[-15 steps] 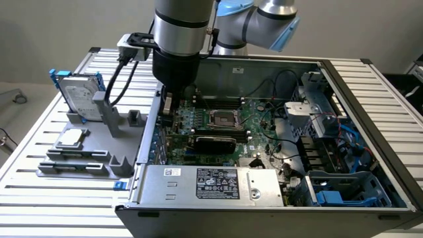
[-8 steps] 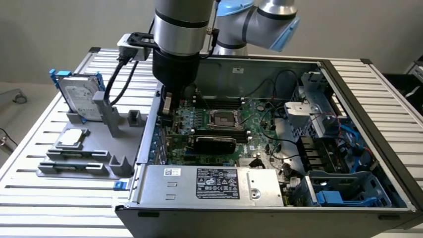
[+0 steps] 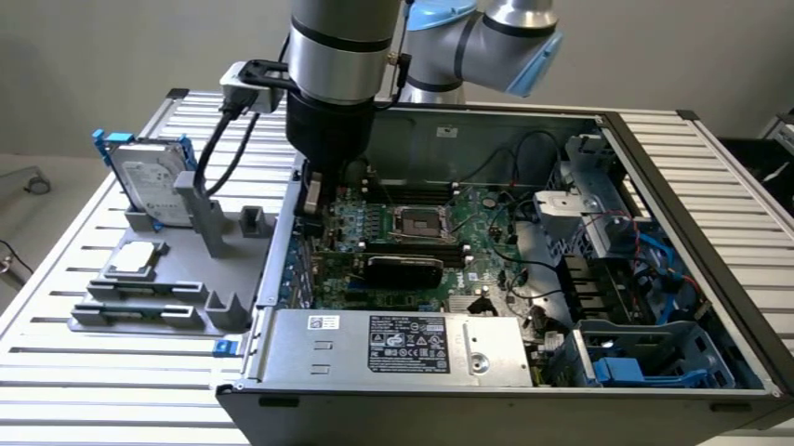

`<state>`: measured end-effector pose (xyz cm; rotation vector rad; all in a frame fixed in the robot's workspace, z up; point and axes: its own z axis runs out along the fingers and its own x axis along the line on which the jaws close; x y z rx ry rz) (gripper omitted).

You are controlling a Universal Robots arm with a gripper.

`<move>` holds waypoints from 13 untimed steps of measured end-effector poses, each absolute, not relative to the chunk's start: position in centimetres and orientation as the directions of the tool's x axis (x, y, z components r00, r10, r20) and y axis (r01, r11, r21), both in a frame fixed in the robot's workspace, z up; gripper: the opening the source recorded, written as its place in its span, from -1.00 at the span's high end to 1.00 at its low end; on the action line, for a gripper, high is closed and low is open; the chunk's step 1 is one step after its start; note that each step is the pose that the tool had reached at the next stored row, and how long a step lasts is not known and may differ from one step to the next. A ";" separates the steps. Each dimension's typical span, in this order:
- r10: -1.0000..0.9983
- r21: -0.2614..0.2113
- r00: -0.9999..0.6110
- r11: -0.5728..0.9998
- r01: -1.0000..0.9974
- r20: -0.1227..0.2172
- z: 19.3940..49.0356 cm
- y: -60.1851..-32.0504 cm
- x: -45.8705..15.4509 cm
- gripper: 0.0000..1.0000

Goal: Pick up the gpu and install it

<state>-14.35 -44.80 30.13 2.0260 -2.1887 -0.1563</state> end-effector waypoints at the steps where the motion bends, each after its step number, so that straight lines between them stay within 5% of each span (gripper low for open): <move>1: -0.996 0.181 -0.075 0.082 -0.980 0.043 30.1 -44.8 -14.4 0.79; 13: -0.996 0.184 -0.076 0.083 -0.979 0.043 30.2 -44.8 -13.8 0.79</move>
